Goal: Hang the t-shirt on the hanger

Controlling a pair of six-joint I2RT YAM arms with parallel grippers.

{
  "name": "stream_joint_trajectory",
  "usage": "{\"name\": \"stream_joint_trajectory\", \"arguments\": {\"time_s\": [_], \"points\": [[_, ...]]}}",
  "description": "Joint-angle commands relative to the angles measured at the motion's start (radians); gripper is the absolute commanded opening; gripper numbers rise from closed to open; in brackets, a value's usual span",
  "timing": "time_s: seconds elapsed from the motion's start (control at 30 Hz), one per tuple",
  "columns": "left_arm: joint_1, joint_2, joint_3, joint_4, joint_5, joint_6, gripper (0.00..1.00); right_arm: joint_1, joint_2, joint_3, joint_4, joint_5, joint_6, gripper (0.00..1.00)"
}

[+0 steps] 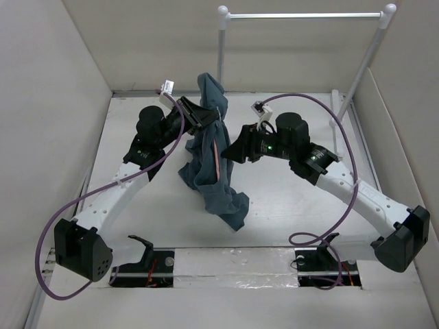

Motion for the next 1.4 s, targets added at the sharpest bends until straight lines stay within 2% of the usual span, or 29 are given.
{"name": "stream_joint_trajectory", "arguments": {"time_s": [0.0,0.17,0.23,0.33,0.57,0.67,0.83,0.97,1.13,1.27,1.37], "points": [[-0.002,-0.039,-0.001,0.117,0.042,-0.030,0.00,-0.010,0.002,-0.004,0.197,-0.199,0.016,0.61],[-0.002,-0.039,-0.006,0.115,0.044,-0.030,0.00,-0.010,0.012,-0.019,0.281,-0.301,0.035,0.42],[-0.002,-0.039,-0.006,0.120,0.042,-0.031,0.00,-0.010,0.016,-0.017,0.292,-0.318,0.039,0.22],[-0.002,-0.044,-0.009,0.130,0.037,-0.038,0.00,-0.010,0.013,-0.001,0.274,-0.296,0.031,0.00],[-0.002,-0.041,-0.019,0.132,0.041,-0.039,0.00,-0.079,-0.025,0.078,0.193,-0.213,0.037,0.00],[-0.002,-0.047,-0.038,0.118,0.024,-0.003,0.00,-0.133,0.011,0.215,0.122,-0.234,0.063,0.00],[-0.002,-0.062,-0.047,0.104,-0.039,0.034,0.00,-0.174,0.044,0.348,0.074,-0.283,0.089,0.00],[-0.031,-0.037,-0.041,0.124,-0.025,0.024,0.00,-0.209,0.074,0.356,0.070,-0.210,0.110,0.00],[-0.044,-0.027,-0.053,0.140,-0.041,0.016,0.00,-0.240,0.139,0.376,0.083,-0.250,0.198,0.00],[-0.044,-0.031,-0.015,0.129,-0.056,0.034,0.00,-0.240,0.154,0.393,-0.028,-0.217,0.128,0.00],[-0.021,-0.044,0.023,0.124,-0.077,0.044,0.00,-0.240,0.111,0.349,-0.071,-0.251,0.077,0.00]]}}
